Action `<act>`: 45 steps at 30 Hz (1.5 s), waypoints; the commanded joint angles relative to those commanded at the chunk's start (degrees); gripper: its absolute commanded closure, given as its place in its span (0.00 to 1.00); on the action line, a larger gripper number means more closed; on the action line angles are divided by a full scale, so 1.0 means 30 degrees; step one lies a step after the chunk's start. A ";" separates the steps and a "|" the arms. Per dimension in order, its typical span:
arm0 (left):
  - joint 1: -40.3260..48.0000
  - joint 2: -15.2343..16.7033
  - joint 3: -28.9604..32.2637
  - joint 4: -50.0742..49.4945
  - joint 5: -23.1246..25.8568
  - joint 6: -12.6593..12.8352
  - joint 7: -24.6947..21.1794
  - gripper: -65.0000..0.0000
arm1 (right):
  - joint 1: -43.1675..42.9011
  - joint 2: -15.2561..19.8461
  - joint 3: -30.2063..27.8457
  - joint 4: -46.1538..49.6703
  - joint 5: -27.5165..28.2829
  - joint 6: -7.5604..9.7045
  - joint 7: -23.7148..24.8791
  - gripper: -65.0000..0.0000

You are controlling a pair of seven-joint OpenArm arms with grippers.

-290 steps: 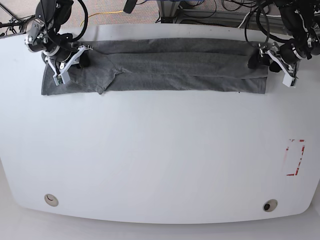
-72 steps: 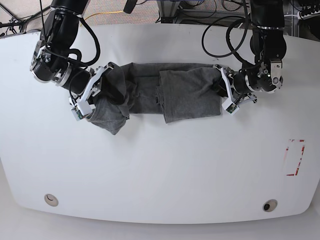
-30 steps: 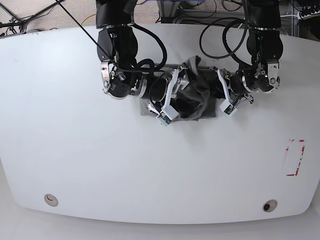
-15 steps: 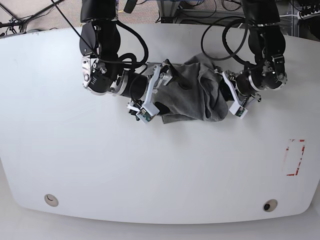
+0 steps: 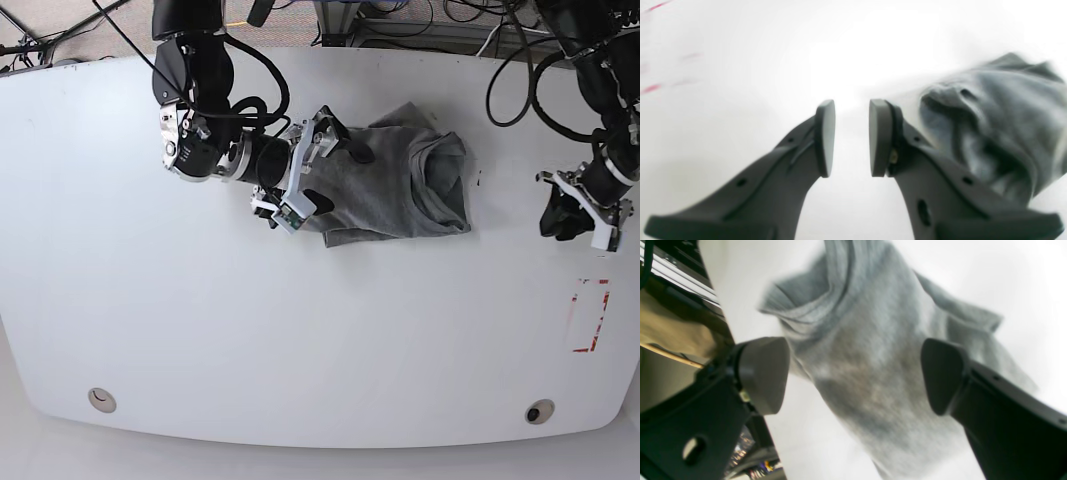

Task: Fold the T-shirt properly
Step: 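Regrasp the folded bundle with both grippers, then lift and rotate the folded bundle with both grippers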

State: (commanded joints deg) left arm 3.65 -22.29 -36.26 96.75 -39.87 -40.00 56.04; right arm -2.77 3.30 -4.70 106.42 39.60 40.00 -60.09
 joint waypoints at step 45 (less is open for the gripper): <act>-0.0733 0.2725 1.4212 0.0000 0.9348 0.0000 -0.0117 0.75 | 0.1875 0.2022 0.0147 -0.6593 -0.8440 0.0000 0.5363 0.83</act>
State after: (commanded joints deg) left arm 1.45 -14.11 6.37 96.75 -11.82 -40.00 55.69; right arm 2.86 9.36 -4.26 86.64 14.29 40.00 -44.00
